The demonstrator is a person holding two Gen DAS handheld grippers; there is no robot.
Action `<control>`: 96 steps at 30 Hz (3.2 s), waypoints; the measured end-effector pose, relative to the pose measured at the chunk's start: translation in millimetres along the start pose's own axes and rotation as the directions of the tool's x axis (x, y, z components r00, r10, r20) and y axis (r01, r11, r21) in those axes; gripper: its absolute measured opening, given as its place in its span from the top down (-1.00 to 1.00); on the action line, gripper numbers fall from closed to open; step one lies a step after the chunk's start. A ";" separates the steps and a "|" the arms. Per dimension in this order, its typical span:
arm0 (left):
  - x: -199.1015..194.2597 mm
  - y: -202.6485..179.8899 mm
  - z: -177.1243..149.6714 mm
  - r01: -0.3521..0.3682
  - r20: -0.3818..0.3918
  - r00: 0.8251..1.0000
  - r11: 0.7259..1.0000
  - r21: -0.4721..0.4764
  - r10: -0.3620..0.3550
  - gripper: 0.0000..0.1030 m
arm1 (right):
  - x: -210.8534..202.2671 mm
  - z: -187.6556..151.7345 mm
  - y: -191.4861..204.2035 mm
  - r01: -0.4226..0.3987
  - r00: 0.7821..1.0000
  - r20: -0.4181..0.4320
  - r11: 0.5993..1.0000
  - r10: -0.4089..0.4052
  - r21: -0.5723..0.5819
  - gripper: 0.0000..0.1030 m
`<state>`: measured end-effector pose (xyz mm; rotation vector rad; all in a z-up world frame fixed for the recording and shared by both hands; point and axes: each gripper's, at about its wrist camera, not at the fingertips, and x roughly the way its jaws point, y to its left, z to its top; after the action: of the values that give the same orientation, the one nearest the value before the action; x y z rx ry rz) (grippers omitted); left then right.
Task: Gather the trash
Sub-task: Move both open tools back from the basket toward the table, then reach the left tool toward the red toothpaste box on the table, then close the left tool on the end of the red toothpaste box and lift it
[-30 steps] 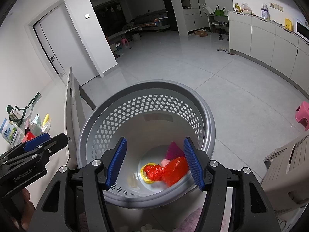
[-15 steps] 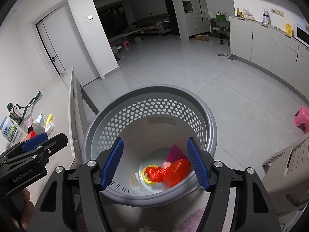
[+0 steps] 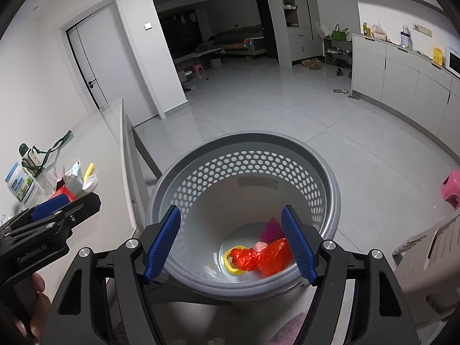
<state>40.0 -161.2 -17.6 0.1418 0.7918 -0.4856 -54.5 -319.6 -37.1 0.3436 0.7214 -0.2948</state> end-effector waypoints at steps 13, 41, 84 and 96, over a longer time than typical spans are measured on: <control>-33.8 43.0 -22.4 -0.043 0.043 0.998 0.998 -0.054 0.045 -0.58 | -9.7 -12.0 48.2 -0.054 0.998 0.013 0.994 0.056 -0.090 -0.39; -72.2 196.0 -43.0 -0.260 0.066 0.959 0.949 -0.177 0.275 -0.67 | 12.7 -34.5 148.7 -0.208 0.978 -0.083 0.946 0.194 -0.247 -0.49; -63.4 260.1 -71.0 -0.297 -0.066 0.955 0.940 -0.168 0.290 -0.67 | 14.0 -32.6 189.9 -0.301 0.953 -0.109 0.914 0.282 -0.271 -0.50; -77.0 200.0 -87.2 -0.238 -0.065 0.971 0.960 -0.147 0.231 -0.67 | 3.9 -28.3 169.2 -0.322 0.947 -0.076 0.918 0.313 -0.231 -0.52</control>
<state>31.3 69.4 -35.0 0.1026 0.8433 -0.1964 -4.6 -155.9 -25.1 0.2305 0.7167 0.1089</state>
